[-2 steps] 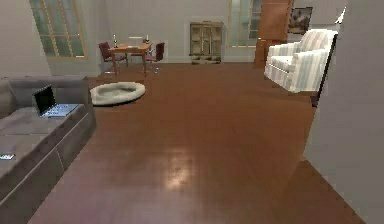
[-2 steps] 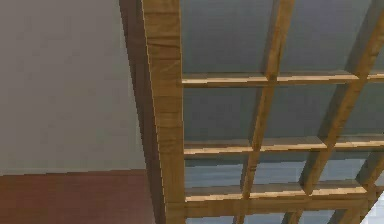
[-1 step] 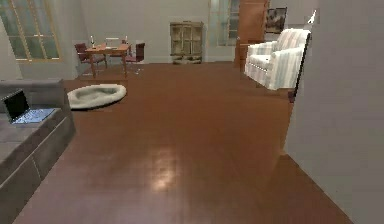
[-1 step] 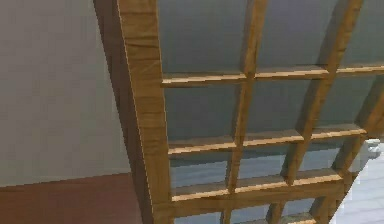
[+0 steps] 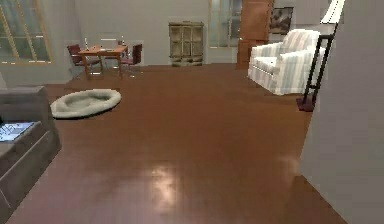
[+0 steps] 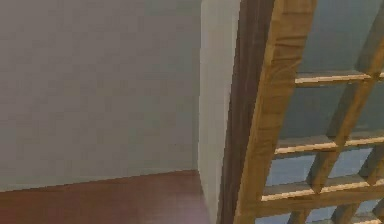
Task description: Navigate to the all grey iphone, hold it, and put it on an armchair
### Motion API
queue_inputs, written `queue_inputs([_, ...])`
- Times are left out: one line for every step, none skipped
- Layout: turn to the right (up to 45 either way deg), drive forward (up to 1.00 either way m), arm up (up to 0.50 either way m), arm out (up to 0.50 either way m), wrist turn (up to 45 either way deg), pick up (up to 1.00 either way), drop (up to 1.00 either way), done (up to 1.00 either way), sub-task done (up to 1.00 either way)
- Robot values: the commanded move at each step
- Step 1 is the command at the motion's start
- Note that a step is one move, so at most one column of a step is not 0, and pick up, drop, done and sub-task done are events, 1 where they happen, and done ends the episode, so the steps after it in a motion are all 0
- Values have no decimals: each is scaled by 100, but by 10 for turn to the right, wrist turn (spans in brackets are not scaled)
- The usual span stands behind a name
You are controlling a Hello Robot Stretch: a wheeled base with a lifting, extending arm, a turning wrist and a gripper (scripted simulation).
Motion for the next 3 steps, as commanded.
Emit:
queue_inputs([90, 0, 0, 0, 0, 0, 0, 0, 0])
queue_inputs([0, 100, 0, 0, 0, 0, 0, 0, 0])
queue_inputs([0, 100, 0, 0, 0, 0, 0, 0, 0])
